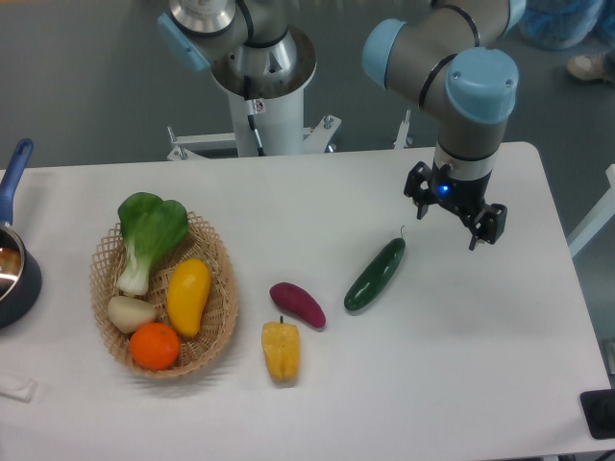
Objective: Pick up the mango from the basket
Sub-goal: 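Move the open gripper over the basket toward the yellow mango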
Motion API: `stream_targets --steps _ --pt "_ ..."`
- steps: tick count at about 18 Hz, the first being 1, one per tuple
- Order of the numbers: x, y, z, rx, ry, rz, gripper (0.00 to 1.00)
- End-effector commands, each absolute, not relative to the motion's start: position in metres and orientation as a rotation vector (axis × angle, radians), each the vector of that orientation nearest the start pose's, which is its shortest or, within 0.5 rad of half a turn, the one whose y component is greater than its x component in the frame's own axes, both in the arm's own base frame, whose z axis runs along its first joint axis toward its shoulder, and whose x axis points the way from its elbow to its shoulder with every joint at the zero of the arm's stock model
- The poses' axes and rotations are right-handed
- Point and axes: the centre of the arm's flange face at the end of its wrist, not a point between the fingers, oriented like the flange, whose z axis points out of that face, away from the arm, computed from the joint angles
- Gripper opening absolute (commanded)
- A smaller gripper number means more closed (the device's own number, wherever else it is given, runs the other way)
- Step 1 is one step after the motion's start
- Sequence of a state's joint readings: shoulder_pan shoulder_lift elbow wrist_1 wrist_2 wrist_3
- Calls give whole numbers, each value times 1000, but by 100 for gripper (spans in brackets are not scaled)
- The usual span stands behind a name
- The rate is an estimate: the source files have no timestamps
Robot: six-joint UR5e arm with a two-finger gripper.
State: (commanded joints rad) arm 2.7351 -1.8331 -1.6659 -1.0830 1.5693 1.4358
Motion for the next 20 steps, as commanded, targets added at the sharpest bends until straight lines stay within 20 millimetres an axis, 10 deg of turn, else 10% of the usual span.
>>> stream_targets --steps 10,20 --pt "-459 380 353 -3054 257 174 100" --pt "-349 449 362 -3034 236 156 100"
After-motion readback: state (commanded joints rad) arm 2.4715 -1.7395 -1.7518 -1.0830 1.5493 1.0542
